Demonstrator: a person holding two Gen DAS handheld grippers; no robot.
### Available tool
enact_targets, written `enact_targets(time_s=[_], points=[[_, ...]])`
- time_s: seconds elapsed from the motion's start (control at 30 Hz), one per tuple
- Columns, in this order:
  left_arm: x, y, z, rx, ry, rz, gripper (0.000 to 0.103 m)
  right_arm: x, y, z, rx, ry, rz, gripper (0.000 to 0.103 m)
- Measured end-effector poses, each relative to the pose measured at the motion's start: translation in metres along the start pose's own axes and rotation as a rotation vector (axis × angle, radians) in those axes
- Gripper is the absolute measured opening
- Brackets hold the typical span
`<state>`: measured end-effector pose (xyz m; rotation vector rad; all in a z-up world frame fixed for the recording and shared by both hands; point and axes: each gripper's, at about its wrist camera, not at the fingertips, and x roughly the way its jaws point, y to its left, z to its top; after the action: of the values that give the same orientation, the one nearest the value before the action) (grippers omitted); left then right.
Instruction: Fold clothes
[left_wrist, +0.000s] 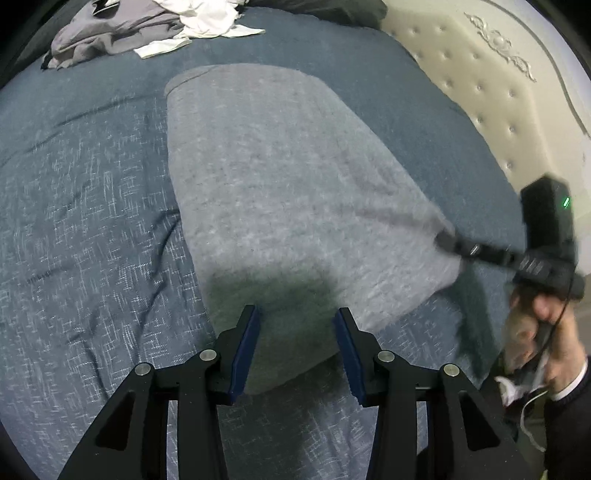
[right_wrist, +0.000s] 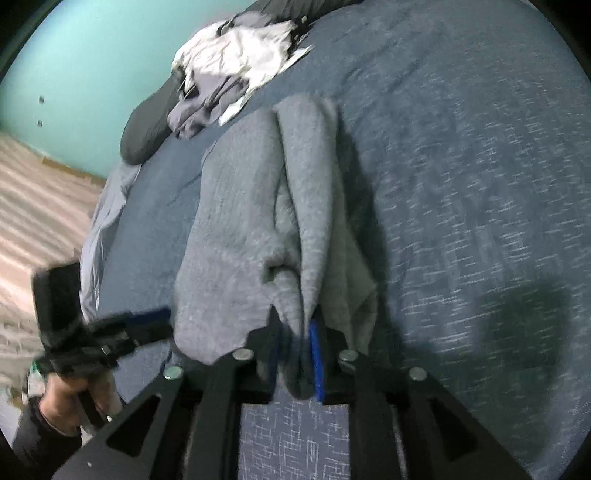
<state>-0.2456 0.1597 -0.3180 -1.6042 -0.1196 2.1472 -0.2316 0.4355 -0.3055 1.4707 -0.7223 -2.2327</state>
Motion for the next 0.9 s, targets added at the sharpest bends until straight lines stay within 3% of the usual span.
enact_targets(time_s=[0.1,0.2,0.47,0.67,0.8,0.9], points=[[0.002,0.000,-0.002,0.005,-0.002,0.006,0.046,-0.021,0.001,0.007,0.004,-0.083,-0.026,0.018],[0.003,0.002,-0.002,-0.015,-0.007,-0.007,0.046,-0.035,0.010,0.016,-0.014,-0.146,0.008,0.018],[0.000,-0.001,-0.003,-0.010,-0.008,-0.008,0.046,0.018,0.048,0.029,-0.149,-0.018,-0.008,0.016],[0.004,0.005,-0.006,-0.013,0.003,-0.030,0.046,0.057,0.016,0.023,-0.058,0.076,-0.119,0.000],[-0.001,0.008,0.018,0.000,0.008,-0.034,0.046,0.060,0.003,0.020,-0.035,0.081,-0.121,0.000],[-0.013,0.005,0.019,0.005,-0.018,-0.042,0.046,0.046,0.008,0.028,-0.031,0.031,-0.111,0.000]])
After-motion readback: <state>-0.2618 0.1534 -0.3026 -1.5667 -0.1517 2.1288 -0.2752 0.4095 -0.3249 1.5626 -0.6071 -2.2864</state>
